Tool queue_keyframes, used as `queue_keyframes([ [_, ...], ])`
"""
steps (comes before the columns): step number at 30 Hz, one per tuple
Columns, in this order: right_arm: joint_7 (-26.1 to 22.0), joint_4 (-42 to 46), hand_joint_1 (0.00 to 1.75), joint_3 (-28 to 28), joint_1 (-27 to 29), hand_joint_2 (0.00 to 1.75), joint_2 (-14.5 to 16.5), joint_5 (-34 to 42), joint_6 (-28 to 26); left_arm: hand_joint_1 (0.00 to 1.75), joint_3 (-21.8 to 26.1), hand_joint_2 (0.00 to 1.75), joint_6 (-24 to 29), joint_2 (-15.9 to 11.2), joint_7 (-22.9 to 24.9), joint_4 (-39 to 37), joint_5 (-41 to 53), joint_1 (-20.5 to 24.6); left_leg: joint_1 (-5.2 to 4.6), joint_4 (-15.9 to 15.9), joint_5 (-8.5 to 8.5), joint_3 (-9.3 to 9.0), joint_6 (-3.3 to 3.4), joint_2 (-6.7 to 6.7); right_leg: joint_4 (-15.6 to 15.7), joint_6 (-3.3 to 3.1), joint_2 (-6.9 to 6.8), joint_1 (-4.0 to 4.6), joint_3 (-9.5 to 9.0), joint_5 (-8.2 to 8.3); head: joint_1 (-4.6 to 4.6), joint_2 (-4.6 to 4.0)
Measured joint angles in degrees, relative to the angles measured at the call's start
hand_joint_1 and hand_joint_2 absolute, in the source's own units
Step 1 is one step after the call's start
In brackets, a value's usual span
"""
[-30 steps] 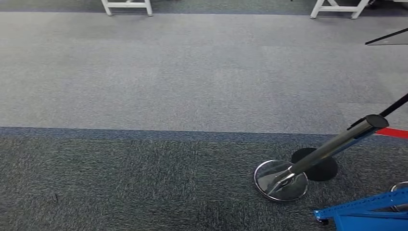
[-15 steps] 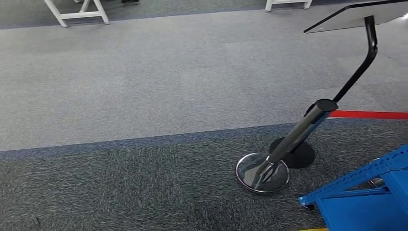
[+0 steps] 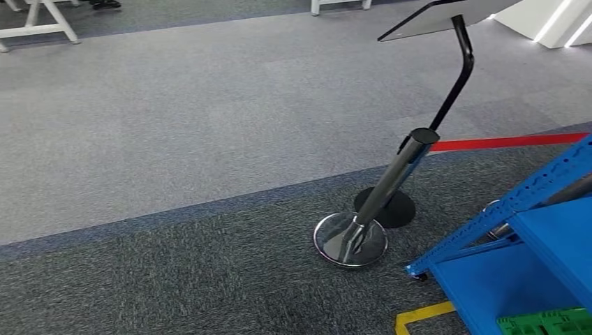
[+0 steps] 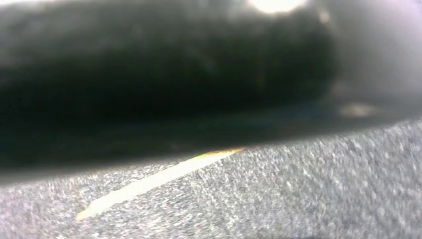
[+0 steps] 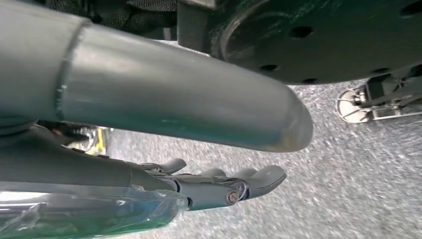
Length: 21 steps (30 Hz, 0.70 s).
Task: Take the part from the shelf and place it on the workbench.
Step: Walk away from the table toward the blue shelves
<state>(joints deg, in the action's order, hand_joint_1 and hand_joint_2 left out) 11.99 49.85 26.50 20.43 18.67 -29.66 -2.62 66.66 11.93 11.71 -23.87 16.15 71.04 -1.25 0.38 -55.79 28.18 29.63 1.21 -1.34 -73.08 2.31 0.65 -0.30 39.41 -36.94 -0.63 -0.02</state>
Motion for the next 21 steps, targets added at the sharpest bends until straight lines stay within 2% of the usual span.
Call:
queue_keyframes([
  [1,0.04,0.04,0.0,-0.01,0.1,0.0,0.0,0.05,-0.01,0.0,0.01,0.0,-0.03,0.02,0.0,0.0,0.02,-0.03,-0.02,-0.01,0.05,0.01,-0.01,-0.86,-0.49,0.1,-0.24,-0.06,0.07,0.32,-0.01,0.0],
  [2,0.11,0.09,0.0,-0.02,0.22,0.0,0.0,0.13,-0.01,0.0,0.02,0.0,-0.09,0.04,0.0,0.01,0.08,0.01,-0.02,-0.02,0.11,-0.03,-0.07,-1.57,1.31,0.17,-0.53,-0.13,-1.07,1.61,-0.02,0.0],
  [3,0.22,0.18,0.0,-0.04,0.35,0.0,0.0,0.21,-0.03,0.0,0.02,0.0,-0.18,0.08,0.0,0.01,0.15,0.06,-0.02,-0.04,0.18,-0.12,-0.18,-2.19,4.98,0.17,-1.14,-0.19,-3.22,3.46,-0.02,0.0],
  [4,0.31,0.29,0.0,-0.14,0.4,0.0,0.0,0.31,-0.05,0.0,0.03,0.0,-0.28,0.11,0.0,0.03,0.24,0.12,-0.12,-0.1,0.3,-0.25,-0.37,-2.73,9.41,0.09,-2.38,-0.2,-5.73,5.03,-0.04,0.0],
  [5,0.39,0.41,0.0,-0.26,0.39,0.0,0.0,0.38,-0.08,0.0,0.04,0.0,-0.38,0.15,0.0,0.08,0.33,0.15,-0.24,-0.21,0.47,-0.38,-0.66,-3.19,13.02,-0.15,-3.36,-0.18,-7.75,6.21,0.01,0.0],
  [6,0.43,0.55,0.0,-0.4,0.37,0.0,0.0,0.43,-0.09,0.0,0.06,0.0,-0.46,0.17,0.0,0.13,0.38,0.17,-0.33,-0.32,0.61,-0.52,-0.98,-3.62,15.35,-0.48,-4.02,-0.1,-9.02,6.82,0.16,0.0],
  [7,0.44,0.64,0.0,-0.55,0.36,0.0,0.0,0.47,-0.1,0.0,0.07,0.0,-0.52,0.17,0.0,0.19,0.41,0.22,-0.38,-0.41,0.72,-0.68,-1.33,-4.03,16.3,-0.88,-4.22,0.04,-9.47,6.94,0.28,0.0],
  [9,0.49,0.74,0.0,-0.7,0.52,0.0,0.0,0.51,-0.08,0.0,0.08,0.0,-0.62,0.19,0.0,0.3,0.45,0.36,-0.14,-0.54,0.92,-0.95,-2.03,-4.54,16.29,-1.72,-3.15,0.16,-9.49,7.15,0.49,0.0],
  [11,0.55,0.78,0.0,-0.77,0.67,0.0,0.0,0.52,-0.04,0.0,0.09,0.0,-0.67,0.19,-0.01,0.4,0.48,0.48,0.11,-2.27,2.53,-0.49,-2.73,-2.71,16.44,-2.42,-2.23,0.01,-9.75,7.49,0.64,0.0],
  [13,0.57,0.85,0.0,-0.83,0.59,0.0,0.0,0.52,0.04,0.0,0.1,0.0,-0.69,0.18,-0.01,0.45,0.5,0.39,0.23,-8.56,6.41,2.13,-3.11,-0.07,16.48,-2.85,-1.1,-0.04,-9.8,7.77,0.84,0.0],
  [14,0.58,0.87,0.0,-0.85,0.54,0.0,0.0,0.52,0.07,0.0,0.1,0.0,-0.7,0.18,-0.01,0.46,0.5,0.31,0.24,-12.63,8.26,3.96,-3.13,0.47,16.47,-2.97,-0.42,0.04,-9.77,7.85,0.84,0.0],
  [15,0.58,0.89,0.0,-0.86,0.53,0.0,0.0,0.52,0.09,0.0,0.11,0.0,-0.72,0.17,-0.01,0.46,0.5,0.22,0.23,-15.82,9.23,5.5,-3.1,0.64,16.46,-3.0,0.34,0.13,-9.77,7.87,0.83,0.0],
  [16,0.58,0.89,0.0,-0.86,0.55,0.0,0.0,0.52,0.09,0.0,0.11,0.0,-0.73,0.17,-0.01,0.47,0.5,0.17,0.22,-17.11,8.91,6.26,-2.99,0.7,16.46,-3.02,1.12,0.21,-9.82,7.87,0.84,0.0],
  [17,0.58,0.88,0.0,-0.86,0.58,0.0,0.0,0.52,0.09,0.0,0.11,0.0,-0.74,0.16,-0.01,0.48,0.5,0.17,0.22,-16.14,7.38,6.05,-2.81,0.84,16.45,-3.02,1.93,0.27,-9.93,7.87,0.81,0.0],
  [18,0.58,0.89,0.0,-0.86,0.58,0.0,0.0,0.52,0.09,0.0,0.11,0.0,-0.74,0.15,-0.01,0.49,0.5,0.17,0.2,-13.12,4.99,4.89,-2.57,1.29,16.45,-3.01,2.77,0.3,-10.08,7.86,0.82,0.0],
  [19,0.58,0.89,0.0,-0.86,0.57,0.0,0.0,0.52,0.09,0.0,0.12,0.0,-0.74,0.12,-0.01,0.49,0.5,0.18,0.2,-9.17,2.6,3.34,-2.26,2.6,16.45,-2.98,3.55,0.27,-10.02,7.85,0.82,0.0],
  [20,0.58,0.91,0.0,-0.88,0.51,0.0,0.0,0.52,0.09,0.0,0.13,0.0,-0.74,0.06,-0.01,0.5,0.5,0.19,0.26,-5.51,0.92,1.89,-1.91,4.19,16.35,-2.86,4.3,0.31,-10.02,7.77,0.79,0.0],
  [21,0.58,0.93,0.0,-0.9,0.44,0.0,0.0,0.52,0.09,0.0,0.14,0.0,-0.74,-0.01,-0.01,0.51,0.5,0.2,0.27,-2.87,0.14,0.84,-1.66,5.53,16.24,-2.64,4.97,0.24,-9.79,7.75,0.83,0.0],
])
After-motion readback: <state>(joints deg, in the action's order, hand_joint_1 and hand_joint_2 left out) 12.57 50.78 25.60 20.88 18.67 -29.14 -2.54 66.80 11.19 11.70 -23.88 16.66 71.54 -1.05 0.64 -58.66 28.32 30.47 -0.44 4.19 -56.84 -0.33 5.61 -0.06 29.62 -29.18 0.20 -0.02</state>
